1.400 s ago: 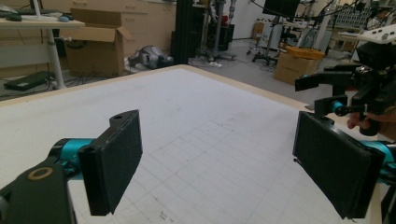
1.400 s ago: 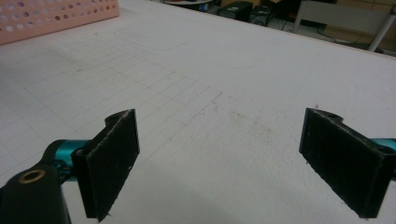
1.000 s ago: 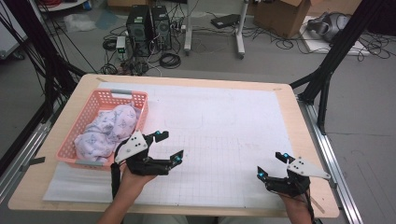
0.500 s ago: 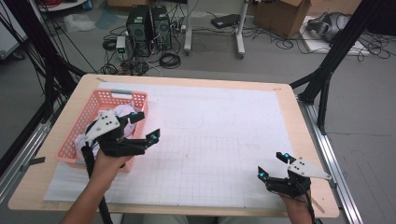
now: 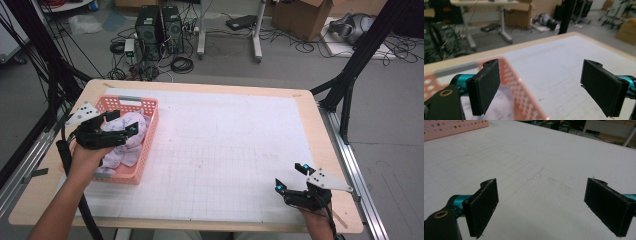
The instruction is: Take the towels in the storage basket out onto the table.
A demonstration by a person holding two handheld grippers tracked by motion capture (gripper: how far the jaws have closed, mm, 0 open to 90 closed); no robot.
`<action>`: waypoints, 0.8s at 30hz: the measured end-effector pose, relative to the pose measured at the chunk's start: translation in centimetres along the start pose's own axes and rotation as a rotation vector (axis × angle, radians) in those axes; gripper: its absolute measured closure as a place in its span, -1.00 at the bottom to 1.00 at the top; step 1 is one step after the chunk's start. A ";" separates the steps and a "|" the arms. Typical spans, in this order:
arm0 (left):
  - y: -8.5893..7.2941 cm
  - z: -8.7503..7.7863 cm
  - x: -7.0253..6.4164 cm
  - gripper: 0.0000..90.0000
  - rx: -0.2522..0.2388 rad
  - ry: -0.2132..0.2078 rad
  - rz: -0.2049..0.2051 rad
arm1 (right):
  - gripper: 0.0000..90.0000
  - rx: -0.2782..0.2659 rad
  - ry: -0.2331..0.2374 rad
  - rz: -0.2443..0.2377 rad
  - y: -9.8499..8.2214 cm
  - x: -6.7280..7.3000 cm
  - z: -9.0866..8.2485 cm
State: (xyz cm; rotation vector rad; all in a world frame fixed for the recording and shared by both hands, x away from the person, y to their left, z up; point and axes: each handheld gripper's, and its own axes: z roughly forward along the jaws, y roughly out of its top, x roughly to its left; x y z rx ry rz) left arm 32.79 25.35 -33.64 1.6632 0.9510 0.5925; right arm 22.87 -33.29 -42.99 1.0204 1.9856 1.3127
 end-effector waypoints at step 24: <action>-4.0 2.7 5.2 -0.64 0.437 0.153 0.003 | -0.76 0.022 -0.002 -0.006 -0.1 0.1 0.1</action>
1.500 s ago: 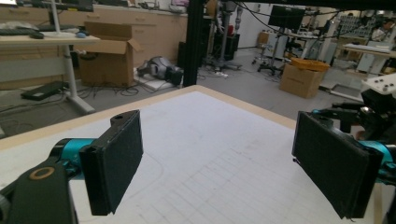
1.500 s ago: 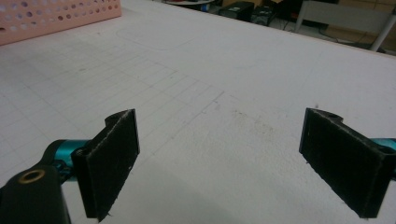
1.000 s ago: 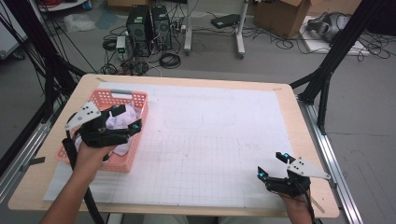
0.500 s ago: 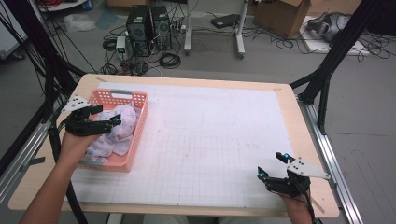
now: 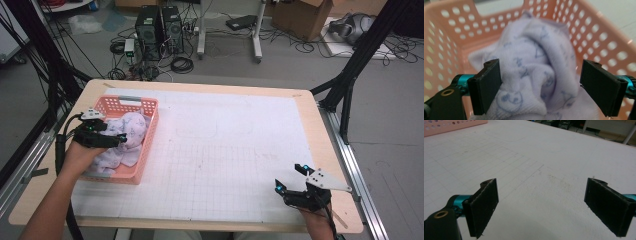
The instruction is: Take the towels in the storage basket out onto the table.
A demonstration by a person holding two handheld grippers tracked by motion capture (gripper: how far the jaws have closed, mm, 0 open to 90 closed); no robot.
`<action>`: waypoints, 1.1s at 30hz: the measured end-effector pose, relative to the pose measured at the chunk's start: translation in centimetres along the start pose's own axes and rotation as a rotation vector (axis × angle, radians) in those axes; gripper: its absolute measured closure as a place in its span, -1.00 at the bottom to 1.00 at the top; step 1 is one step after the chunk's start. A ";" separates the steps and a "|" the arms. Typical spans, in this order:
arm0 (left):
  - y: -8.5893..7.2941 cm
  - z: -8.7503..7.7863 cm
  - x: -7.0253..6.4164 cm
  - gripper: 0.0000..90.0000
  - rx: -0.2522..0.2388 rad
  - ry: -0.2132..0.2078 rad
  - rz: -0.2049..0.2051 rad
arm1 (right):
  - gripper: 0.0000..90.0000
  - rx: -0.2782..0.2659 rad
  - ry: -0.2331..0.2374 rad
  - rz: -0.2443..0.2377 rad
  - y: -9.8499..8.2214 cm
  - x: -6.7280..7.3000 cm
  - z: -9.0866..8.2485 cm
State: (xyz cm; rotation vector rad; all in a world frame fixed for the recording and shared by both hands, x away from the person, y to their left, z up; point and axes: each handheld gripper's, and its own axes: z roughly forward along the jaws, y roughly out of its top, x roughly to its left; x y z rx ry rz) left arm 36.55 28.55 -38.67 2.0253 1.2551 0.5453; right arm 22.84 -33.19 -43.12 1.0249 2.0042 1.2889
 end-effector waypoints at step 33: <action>-0.6 3.1 -0.5 0.04 0.251 0.132 0.087 | -0.76 0.019 0.025 -0.010 -0.1 -0.1 -0.3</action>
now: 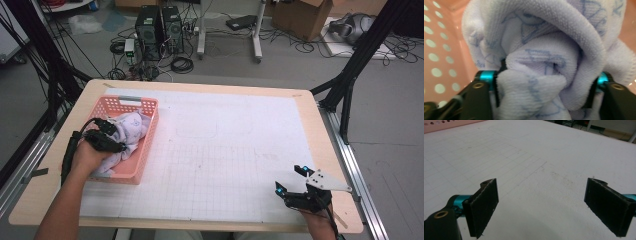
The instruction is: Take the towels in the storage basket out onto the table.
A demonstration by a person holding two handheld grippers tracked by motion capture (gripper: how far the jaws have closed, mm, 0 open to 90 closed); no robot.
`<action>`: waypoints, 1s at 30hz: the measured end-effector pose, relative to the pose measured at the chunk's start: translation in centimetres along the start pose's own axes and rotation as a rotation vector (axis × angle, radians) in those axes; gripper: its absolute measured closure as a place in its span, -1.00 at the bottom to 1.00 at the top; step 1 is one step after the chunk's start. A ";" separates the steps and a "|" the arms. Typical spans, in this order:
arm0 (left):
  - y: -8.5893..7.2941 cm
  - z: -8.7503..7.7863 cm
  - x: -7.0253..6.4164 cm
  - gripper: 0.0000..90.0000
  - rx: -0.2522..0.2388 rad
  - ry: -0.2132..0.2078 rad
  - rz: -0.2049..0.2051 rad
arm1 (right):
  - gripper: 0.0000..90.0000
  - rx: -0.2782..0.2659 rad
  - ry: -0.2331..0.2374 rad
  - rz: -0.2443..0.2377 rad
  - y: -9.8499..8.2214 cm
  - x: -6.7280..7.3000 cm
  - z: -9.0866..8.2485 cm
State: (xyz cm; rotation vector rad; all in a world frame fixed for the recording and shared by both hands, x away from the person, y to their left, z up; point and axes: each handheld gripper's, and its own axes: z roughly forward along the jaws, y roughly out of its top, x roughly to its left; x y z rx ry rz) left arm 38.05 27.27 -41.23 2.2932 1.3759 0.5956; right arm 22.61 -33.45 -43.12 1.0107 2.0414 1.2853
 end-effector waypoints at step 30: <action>-0.7 -7.6 2.8 0.17 -0.658 -0.163 -0.240 | -0.76 -0.014 -0.004 0.023 -0.1 -0.3 -0.2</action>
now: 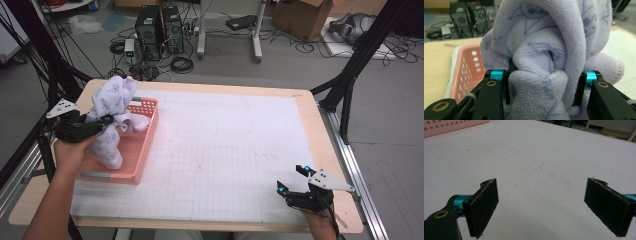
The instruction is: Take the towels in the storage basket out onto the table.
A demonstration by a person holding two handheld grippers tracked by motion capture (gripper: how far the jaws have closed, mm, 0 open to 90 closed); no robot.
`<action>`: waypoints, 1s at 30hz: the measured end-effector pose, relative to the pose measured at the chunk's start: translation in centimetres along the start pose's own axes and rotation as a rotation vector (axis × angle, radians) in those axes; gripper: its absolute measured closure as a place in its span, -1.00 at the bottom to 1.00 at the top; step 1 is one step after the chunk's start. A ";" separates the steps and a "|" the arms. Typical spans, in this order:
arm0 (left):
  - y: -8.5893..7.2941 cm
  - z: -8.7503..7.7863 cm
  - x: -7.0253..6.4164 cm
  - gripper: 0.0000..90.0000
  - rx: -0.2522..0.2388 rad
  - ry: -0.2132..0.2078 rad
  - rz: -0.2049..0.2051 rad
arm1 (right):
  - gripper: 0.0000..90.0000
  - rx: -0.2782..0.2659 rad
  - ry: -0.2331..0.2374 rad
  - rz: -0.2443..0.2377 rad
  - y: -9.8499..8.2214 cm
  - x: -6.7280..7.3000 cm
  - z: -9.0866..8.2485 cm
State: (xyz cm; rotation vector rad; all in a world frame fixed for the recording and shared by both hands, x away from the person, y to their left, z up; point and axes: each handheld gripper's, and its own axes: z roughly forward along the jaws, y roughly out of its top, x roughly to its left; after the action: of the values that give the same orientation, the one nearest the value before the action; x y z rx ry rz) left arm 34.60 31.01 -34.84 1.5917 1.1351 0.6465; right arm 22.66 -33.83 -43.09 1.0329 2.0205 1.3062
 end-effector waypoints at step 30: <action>4.7 -1.7 -3.7 0.17 -0.318 -0.337 0.052 | -0.76 -0.001 0.006 -0.006 0.1 0.1 0.0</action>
State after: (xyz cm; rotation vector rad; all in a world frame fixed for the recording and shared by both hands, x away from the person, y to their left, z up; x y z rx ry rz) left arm 33.26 28.29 -29.34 1.3948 0.7056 0.5365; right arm 22.66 -33.74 -43.01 1.0228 2.0252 1.3086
